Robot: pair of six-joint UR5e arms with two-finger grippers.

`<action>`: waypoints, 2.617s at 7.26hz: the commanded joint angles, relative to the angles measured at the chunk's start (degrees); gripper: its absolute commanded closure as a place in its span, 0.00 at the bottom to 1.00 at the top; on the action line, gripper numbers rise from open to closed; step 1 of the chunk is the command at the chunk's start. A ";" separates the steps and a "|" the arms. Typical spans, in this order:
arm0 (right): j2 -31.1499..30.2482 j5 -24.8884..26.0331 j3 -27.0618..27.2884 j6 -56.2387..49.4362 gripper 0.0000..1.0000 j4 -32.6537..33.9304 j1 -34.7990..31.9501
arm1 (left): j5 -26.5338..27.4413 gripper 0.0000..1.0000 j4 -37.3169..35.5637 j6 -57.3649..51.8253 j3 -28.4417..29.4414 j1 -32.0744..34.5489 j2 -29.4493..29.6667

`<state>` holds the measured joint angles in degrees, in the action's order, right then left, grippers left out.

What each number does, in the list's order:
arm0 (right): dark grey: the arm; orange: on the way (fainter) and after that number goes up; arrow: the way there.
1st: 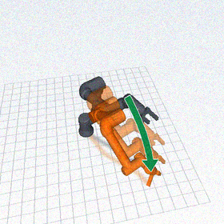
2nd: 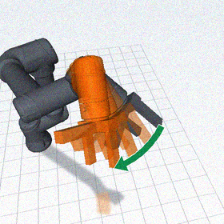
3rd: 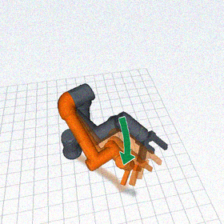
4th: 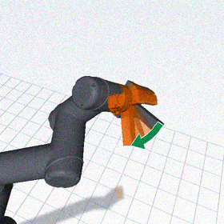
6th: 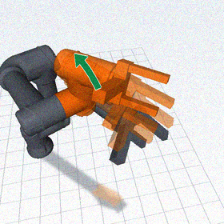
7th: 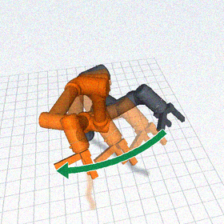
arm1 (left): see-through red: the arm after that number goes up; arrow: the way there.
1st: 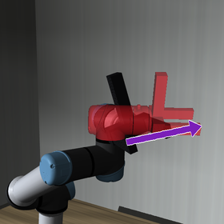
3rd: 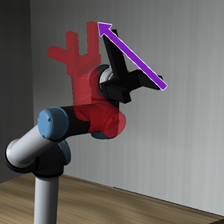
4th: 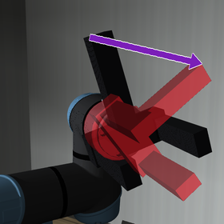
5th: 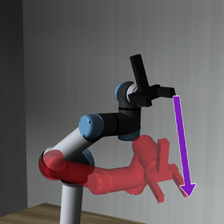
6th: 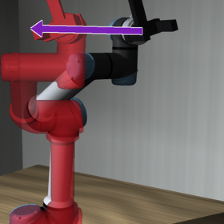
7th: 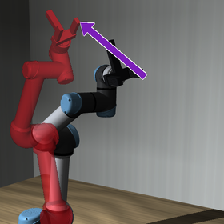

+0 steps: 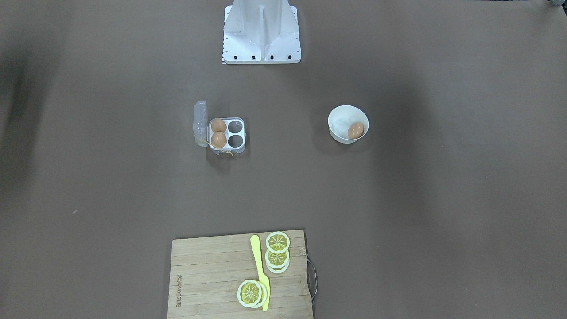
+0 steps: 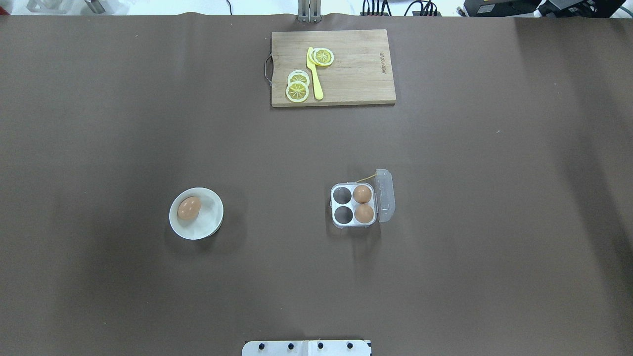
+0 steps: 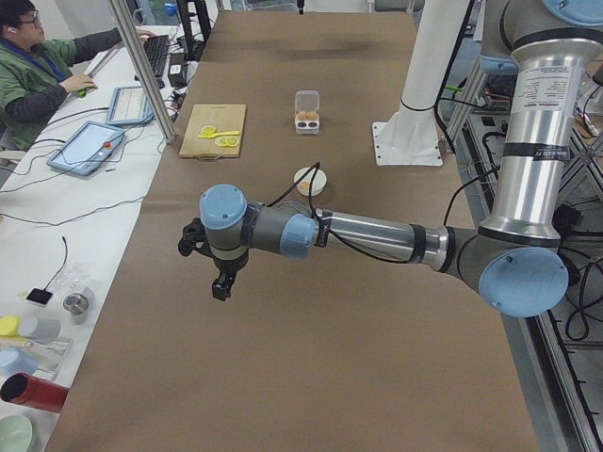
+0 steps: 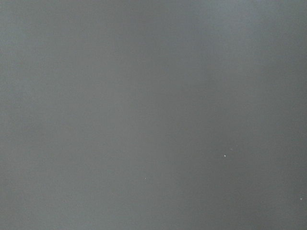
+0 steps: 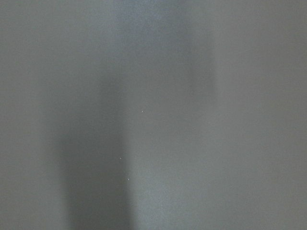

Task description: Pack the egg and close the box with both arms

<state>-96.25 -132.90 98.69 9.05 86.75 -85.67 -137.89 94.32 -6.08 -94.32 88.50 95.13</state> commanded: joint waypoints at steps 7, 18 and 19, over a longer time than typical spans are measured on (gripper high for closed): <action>0.37 -0.34 6.32 1.06 0.00 -0.09 0.07 | -0.62 0.01 0.69 0.54 -3.24 -0.08 -0.39; 7.48 0.70 10.02 22.39 0.00 -5.10 13.32 | -2.22 0.02 15.87 22.87 -12.46 -14.97 1.62; 7.74 2.71 10.72 25.90 0.00 -5.10 15.43 | 4.41 0.02 17.11 30.87 -15.16 -21.63 2.33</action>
<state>-89.10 -132.28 108.62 30.63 81.66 -72.76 -139.20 109.53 15.21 -106.78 73.94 96.38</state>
